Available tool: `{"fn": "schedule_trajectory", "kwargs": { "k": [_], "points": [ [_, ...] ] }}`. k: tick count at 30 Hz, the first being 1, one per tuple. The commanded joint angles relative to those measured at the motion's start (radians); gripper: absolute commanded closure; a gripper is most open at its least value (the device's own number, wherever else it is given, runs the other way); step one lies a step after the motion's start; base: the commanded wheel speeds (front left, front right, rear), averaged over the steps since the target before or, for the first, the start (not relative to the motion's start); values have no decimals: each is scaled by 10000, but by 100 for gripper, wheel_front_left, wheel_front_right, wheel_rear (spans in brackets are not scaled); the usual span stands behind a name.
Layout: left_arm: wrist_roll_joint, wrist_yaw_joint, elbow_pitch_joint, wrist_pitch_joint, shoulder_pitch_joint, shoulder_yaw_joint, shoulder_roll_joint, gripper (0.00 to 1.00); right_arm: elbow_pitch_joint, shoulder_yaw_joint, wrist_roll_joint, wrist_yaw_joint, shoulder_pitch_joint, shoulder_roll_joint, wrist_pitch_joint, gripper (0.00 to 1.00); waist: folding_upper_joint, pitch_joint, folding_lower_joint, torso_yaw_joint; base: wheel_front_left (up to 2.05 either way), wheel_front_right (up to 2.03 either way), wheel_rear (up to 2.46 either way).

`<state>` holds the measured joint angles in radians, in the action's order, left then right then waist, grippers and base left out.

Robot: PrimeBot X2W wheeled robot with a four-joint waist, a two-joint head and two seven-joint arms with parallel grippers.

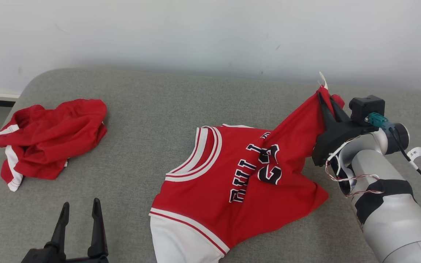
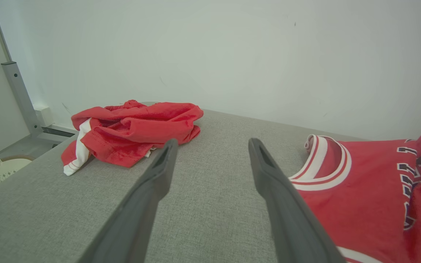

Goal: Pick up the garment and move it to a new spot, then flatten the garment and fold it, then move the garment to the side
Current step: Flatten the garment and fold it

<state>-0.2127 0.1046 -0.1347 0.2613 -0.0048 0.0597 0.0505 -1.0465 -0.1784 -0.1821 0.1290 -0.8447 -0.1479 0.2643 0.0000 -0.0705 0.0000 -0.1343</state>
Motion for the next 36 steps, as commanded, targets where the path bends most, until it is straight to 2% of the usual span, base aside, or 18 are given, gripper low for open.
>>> {"fn": "schedule_trajectory", "kwargs": {
  "k": [1,5,14,24,29,33,36],
  "points": [
    [48,-3,3,30,-152,-28,-5,0,-115,111,225,30,-88,-92,26,0,0,-116,0,48,0,0,0],
    [65,31,-37,30,-169,-12,-3,0,334,517,521,30,66,174,27,0,0,-148,0,67,0,0,0],
    [135,68,-13,30,-46,108,-5,0,2264,1213,854,30,1921,307,25,0,0,-25,0,219,0,0,0],
    [63,-11,72,32,20,0,-5,0,3158,984,289,30,4139,596,27,0,0,99,0,169,0,0,0],
    [-30,-64,143,32,84,-45,-5,0,2794,943,330,30,4840,605,-115,0,0,3,0,128,0,0,0],
    [-11,-50,84,30,-39,-73,-4,0,2175,1073,510,30,4597,567,-235,0,0,-62,0,88,0,0,0],
    [81,-1,25,30,-165,-91,-5,0,1230,1216,516,30,4290,716,-471,0,0,-68,0,18,0,0,0]
  ]
}}
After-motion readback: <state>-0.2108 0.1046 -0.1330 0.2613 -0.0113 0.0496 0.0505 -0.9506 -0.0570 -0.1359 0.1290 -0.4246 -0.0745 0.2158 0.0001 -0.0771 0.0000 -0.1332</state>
